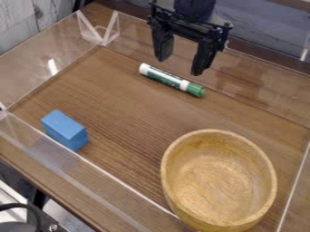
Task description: Put the blue block in the brown bowl
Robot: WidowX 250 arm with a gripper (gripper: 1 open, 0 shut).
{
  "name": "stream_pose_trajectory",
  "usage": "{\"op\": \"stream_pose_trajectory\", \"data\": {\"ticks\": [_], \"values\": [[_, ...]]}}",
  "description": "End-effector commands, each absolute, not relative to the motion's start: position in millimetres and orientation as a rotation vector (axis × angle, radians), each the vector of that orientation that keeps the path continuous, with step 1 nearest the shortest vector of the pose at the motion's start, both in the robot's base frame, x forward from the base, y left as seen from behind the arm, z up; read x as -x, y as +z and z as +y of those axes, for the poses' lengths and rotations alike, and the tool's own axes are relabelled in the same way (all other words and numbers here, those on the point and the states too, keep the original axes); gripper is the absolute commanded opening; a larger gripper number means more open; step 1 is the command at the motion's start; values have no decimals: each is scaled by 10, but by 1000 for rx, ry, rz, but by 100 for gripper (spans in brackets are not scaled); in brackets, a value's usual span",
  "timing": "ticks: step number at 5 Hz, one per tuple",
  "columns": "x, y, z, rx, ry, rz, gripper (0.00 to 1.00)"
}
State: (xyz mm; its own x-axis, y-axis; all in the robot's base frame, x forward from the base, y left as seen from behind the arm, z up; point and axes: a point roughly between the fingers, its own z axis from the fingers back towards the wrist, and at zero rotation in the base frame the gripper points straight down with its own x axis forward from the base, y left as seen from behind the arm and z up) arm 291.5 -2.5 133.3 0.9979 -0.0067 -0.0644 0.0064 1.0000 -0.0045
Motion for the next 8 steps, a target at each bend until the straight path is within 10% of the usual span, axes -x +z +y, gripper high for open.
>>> {"op": "stream_pose_trajectory", "data": {"ticks": [1, 5, 8], "values": [[-2857, 1263, 9, 4, 20, 84, 100], [-2021, 1198, 1082, 71, 556, -16, 100], [-1885, 849, 1240, 122, 824, -25, 100]]}}
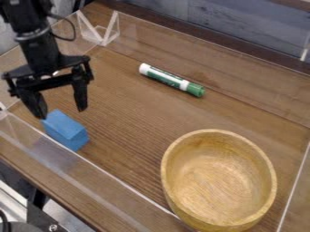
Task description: Put the blue block in the brown bowl
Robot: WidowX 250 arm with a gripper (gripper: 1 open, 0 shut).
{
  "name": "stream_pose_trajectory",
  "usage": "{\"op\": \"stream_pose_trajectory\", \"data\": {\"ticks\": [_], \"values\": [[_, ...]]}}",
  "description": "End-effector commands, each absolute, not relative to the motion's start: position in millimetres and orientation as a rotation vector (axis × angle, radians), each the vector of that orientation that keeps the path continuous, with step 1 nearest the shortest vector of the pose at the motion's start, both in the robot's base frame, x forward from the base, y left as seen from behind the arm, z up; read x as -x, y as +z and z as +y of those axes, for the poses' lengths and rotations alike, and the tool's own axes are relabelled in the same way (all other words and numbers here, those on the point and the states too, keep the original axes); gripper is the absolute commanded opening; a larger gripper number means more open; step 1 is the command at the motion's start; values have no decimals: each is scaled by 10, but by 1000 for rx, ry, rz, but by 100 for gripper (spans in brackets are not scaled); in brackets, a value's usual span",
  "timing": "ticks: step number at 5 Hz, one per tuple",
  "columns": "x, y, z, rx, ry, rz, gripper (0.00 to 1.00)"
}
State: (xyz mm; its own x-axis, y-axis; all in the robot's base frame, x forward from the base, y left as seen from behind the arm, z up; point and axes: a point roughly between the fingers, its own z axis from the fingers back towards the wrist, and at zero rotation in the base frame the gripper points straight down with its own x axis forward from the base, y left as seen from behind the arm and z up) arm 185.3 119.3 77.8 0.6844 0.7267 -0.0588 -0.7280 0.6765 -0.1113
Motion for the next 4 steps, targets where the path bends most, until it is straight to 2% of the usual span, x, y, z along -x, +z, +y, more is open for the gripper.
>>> {"op": "stream_pose_trajectory", "data": {"ticks": [1, 4], "values": [[-1880, 722, 1241, 130, 857, -24, 100], [-1864, 460, 1212, 136, 917, -24, 100]]}}
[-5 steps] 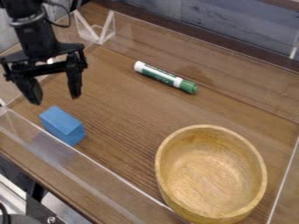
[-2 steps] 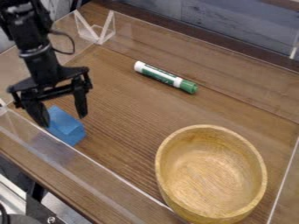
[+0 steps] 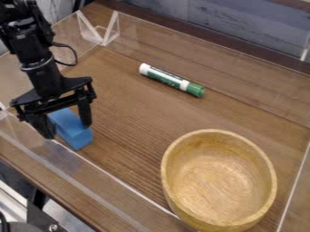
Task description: Put the blue block in the brown bowl
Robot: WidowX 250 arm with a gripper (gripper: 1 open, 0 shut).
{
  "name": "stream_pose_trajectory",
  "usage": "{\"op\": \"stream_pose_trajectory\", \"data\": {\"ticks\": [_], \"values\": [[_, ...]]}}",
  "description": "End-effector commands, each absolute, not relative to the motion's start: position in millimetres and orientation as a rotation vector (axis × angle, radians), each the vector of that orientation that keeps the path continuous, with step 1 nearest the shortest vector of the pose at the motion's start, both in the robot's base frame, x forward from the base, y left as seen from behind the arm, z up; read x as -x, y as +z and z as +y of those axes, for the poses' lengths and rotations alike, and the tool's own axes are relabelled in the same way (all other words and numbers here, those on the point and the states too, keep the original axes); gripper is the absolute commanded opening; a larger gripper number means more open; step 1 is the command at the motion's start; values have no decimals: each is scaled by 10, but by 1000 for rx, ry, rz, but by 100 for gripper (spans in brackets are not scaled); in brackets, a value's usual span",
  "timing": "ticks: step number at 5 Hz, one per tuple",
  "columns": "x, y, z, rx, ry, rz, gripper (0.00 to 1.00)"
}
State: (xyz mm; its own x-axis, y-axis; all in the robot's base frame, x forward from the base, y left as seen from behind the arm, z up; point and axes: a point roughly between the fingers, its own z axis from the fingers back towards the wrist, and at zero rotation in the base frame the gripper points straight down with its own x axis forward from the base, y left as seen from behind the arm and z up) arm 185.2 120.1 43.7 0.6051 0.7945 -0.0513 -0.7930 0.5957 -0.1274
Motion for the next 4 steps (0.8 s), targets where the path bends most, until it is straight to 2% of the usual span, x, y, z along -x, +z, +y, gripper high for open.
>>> {"op": "stream_pose_trajectory", "data": {"ticks": [1, 4], "values": [[-1871, 414, 1184, 138, 924, -24, 100], [-1882, 357, 1165, 133, 939, -37, 100]]}}
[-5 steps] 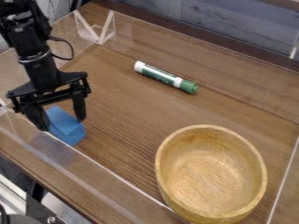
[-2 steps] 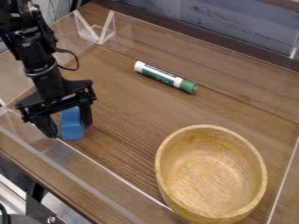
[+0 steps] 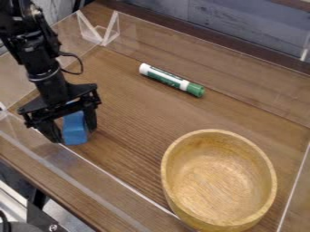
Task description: Put the blue block in the brown bowl
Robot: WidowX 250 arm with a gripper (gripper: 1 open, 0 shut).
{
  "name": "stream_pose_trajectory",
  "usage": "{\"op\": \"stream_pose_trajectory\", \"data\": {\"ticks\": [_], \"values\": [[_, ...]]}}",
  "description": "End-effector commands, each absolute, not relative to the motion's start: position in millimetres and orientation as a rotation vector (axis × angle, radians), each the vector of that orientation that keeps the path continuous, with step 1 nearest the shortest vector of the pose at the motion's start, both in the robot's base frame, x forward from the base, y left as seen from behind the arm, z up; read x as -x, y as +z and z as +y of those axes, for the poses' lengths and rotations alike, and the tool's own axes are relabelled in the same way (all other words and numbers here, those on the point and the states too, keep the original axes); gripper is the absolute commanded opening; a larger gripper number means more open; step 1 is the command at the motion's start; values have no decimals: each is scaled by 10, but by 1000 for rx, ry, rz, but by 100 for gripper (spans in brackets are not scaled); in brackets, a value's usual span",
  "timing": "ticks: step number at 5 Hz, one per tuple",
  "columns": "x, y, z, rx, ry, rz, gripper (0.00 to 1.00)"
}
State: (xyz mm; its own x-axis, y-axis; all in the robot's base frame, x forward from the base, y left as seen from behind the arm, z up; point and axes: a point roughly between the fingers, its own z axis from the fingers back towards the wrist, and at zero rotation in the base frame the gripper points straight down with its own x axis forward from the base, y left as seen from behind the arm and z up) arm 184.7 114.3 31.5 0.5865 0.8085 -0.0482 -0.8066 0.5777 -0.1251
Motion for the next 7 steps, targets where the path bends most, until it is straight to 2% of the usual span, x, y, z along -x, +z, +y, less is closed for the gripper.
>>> {"op": "stream_pose_trajectory", "data": {"ticks": [1, 2, 3, 4, 7], "values": [[-1881, 345, 1161, 129, 938, -41, 0], [-1865, 352, 1162, 121, 925, -48, 0], [-1849, 353, 1160, 112, 911, -56, 100], [-1836, 365, 1160, 102, 899, -62, 0], [-1873, 560, 1226, 91, 833, -112, 0]]}}
